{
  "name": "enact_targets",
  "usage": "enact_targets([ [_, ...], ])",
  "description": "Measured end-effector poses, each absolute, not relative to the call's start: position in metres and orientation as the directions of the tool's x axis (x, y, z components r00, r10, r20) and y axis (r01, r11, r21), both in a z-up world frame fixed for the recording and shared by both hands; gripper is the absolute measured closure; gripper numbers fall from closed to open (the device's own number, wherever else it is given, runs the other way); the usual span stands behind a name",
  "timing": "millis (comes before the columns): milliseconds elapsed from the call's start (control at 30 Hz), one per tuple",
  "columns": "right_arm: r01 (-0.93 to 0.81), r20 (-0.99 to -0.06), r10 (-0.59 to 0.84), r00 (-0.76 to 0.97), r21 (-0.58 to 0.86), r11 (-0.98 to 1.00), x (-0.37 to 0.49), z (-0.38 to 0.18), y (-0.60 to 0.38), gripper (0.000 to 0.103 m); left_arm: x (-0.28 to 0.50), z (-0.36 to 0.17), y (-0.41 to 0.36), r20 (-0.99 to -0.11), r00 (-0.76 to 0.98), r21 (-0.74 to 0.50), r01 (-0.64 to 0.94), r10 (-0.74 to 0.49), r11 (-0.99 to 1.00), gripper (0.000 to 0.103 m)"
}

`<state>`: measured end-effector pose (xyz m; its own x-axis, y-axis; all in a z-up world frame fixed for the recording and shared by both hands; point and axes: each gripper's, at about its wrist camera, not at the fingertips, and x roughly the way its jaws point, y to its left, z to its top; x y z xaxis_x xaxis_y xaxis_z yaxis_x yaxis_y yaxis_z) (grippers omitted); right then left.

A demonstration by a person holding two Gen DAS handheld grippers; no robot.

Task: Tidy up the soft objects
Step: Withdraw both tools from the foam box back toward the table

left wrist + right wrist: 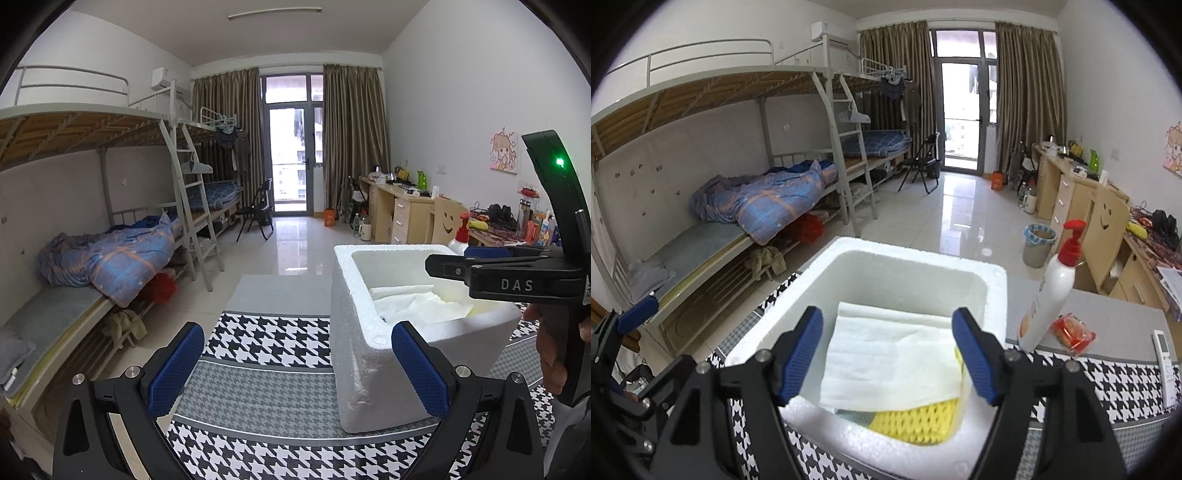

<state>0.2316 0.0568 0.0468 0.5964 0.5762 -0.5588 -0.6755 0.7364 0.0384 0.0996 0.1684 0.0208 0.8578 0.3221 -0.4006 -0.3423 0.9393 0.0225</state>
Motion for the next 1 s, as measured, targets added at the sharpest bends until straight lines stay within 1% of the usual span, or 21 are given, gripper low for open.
enact_targets([
  [200, -0.673, -0.546, 0.573, 0.612, 0.021, 0.739, 0.225, 0.052, 0.044, 0.027, 0.098, 0.026, 0.162, -0.389, 0.866, 0.026, -0.331, 0.314, 0.943, 0.001],
  [633, -0.656, -0.509, 0.577, 0.639, 0.032, 0.754, 0.218, 0.063, 0.013, 0.027, 0.099, 0.034, 0.148, -0.374, 0.875, 0.026, -0.322, 0.308, 0.946, 0.001],
  [1000, -0.631, -0.477, 0.566, 0.672, 0.032, 0.775, 0.208, 0.069, -0.018, 0.027, 0.100, 0.046, 0.122, -0.352, 0.893, 0.036, -0.286, 0.280, 0.958, 0.001],
])
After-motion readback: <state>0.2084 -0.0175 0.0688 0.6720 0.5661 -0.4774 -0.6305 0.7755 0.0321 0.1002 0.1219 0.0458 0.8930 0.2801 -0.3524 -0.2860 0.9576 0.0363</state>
